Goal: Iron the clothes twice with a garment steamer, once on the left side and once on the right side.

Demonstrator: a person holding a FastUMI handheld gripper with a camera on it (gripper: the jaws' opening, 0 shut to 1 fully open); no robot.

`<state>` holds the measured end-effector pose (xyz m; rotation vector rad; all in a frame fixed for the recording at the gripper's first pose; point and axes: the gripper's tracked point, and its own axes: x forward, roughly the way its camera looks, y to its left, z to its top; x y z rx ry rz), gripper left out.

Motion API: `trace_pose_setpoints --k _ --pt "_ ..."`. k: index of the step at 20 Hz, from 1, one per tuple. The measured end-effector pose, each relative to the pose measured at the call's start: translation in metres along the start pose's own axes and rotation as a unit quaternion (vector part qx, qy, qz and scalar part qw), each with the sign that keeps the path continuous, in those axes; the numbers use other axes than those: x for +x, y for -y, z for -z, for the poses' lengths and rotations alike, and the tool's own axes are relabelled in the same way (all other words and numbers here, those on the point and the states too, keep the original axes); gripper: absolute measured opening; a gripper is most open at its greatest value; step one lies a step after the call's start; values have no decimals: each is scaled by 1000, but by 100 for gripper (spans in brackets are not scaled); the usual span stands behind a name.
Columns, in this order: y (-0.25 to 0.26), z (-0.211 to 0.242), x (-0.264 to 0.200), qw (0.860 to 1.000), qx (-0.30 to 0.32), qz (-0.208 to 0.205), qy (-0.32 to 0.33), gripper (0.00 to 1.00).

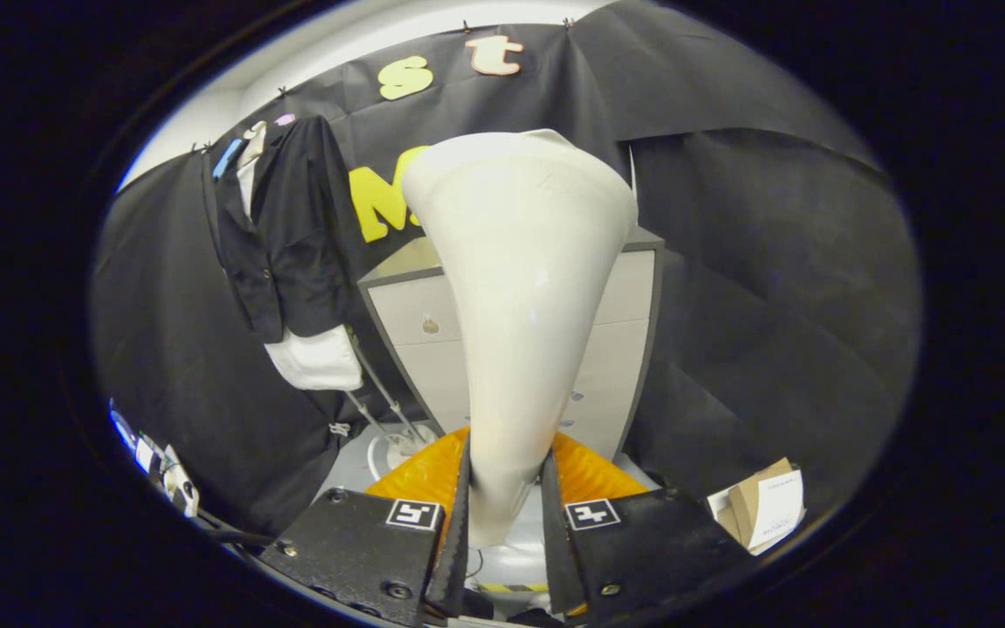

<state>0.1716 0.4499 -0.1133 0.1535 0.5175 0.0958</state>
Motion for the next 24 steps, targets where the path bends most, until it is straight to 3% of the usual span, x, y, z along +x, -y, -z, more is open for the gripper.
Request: trace_pose_setpoints --k 10,24 --pt "12 -2 -4 1000 12 14 4 39" --pt "0 -10 0 1000 -5 3 13 39"
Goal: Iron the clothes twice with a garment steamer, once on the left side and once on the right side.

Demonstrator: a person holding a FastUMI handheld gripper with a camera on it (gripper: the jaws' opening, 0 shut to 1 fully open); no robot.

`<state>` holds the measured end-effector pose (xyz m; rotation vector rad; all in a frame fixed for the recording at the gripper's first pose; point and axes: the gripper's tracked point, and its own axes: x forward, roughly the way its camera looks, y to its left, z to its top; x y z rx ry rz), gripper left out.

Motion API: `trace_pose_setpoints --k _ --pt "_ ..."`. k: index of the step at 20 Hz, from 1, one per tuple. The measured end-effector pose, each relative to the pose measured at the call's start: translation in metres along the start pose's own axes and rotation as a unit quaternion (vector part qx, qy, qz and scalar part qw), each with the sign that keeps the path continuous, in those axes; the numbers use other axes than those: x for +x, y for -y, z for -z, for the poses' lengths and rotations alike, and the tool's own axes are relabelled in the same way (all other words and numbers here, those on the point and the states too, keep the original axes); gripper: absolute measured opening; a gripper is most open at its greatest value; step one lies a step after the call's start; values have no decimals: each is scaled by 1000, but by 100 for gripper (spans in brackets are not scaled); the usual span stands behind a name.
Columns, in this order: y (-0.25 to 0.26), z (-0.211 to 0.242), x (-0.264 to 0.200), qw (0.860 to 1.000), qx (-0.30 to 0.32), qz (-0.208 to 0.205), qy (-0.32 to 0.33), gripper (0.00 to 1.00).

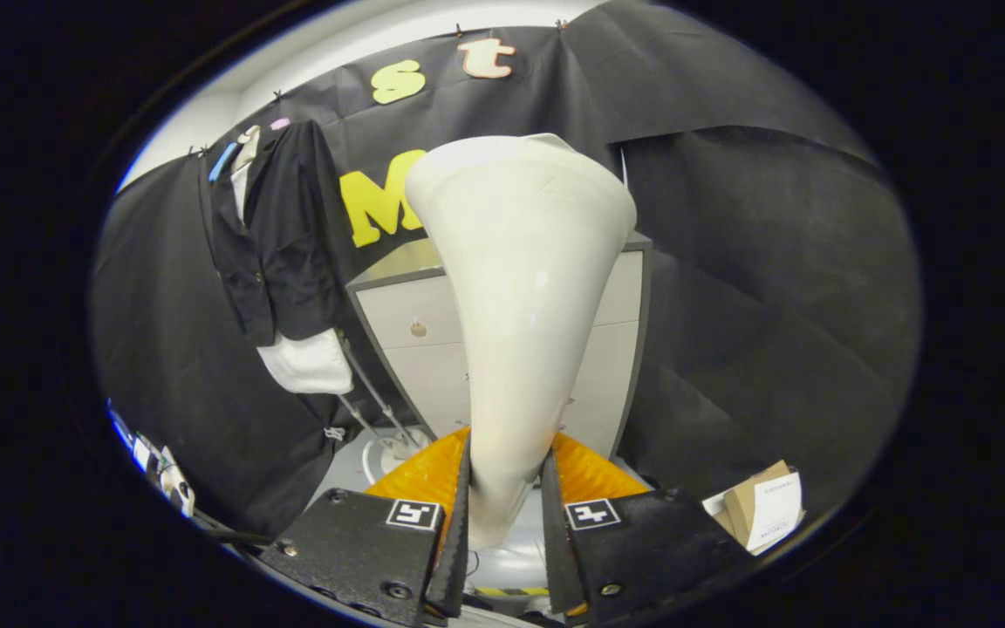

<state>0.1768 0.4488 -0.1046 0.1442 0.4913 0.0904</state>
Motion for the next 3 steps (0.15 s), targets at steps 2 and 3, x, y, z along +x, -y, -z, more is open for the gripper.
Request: trace_pose_setpoints --k 2,3 --pt "-1 2 -1 1000 0 -2 -1 39" --pt "-2 2 -1 1000 -1 -2 -1 39"
